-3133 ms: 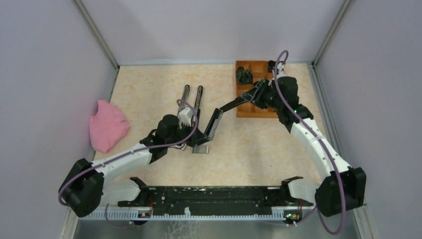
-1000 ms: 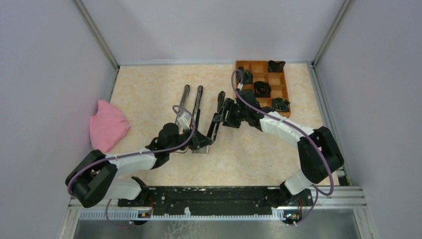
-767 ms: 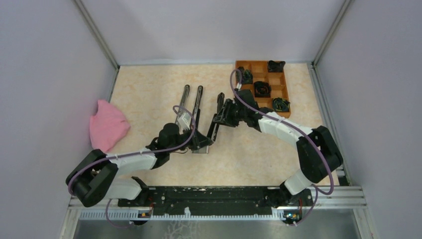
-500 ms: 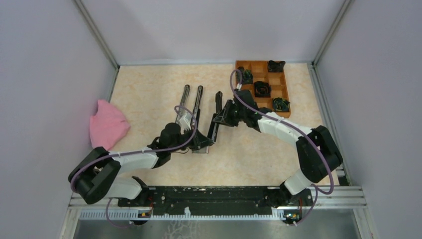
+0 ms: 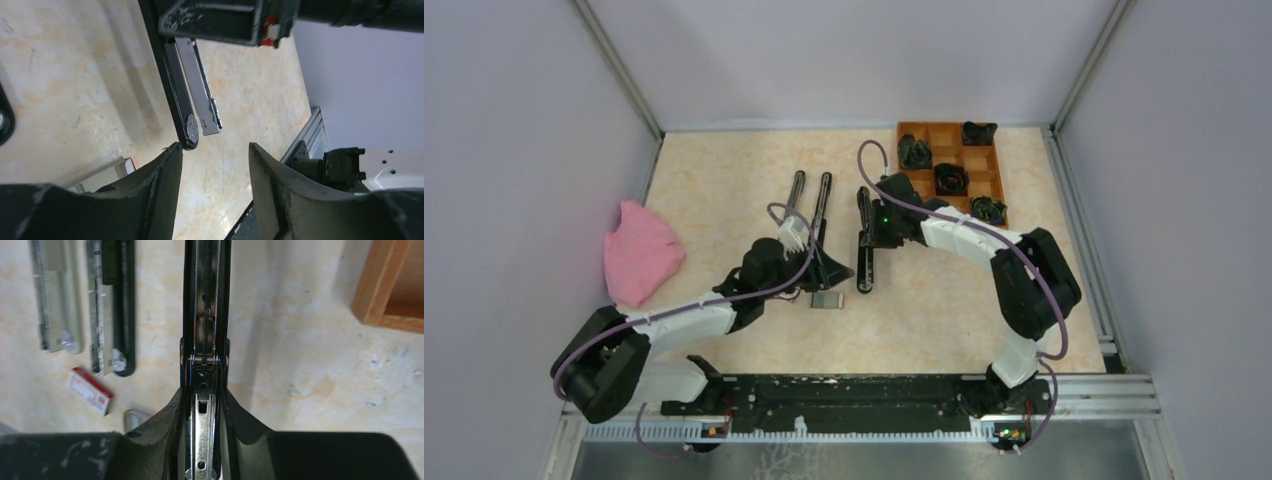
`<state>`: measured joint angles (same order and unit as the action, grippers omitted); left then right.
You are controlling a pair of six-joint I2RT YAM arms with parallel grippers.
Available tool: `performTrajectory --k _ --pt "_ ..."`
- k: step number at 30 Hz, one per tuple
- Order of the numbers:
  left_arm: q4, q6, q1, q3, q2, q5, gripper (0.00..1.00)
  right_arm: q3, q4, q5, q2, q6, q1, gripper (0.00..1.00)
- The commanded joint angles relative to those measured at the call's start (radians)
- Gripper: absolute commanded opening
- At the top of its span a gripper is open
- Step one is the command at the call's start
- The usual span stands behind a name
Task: Load the staples into the stapler
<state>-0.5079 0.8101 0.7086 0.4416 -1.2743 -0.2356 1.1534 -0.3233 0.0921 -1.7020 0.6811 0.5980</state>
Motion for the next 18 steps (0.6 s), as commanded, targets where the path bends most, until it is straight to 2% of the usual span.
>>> performTrajectory --k 1,7,13,18 --pt "0.127 -0.074 -0.037 0.055 0.071 0.07 0.6 0.124 -0.063 -0.118 -0.047 -0.121 -0.001 0.0" --pt "0.311 -0.13 -0.132 0.123 0.119 0.139 0.74 0.231 -0.157 -0.232 -0.139 -0.183 -0.001 0.0" --pt "0.497 -0.162 -0.231 0.23 0.093 0.253 0.82 0.315 -0.217 -0.29 -0.235 -0.229 -0.001 0.0" --pt "0.531 -0.182 -0.293 0.267 0.049 0.316 0.86 0.364 -0.241 -0.329 -0.295 -0.257 -0.001 0.0"
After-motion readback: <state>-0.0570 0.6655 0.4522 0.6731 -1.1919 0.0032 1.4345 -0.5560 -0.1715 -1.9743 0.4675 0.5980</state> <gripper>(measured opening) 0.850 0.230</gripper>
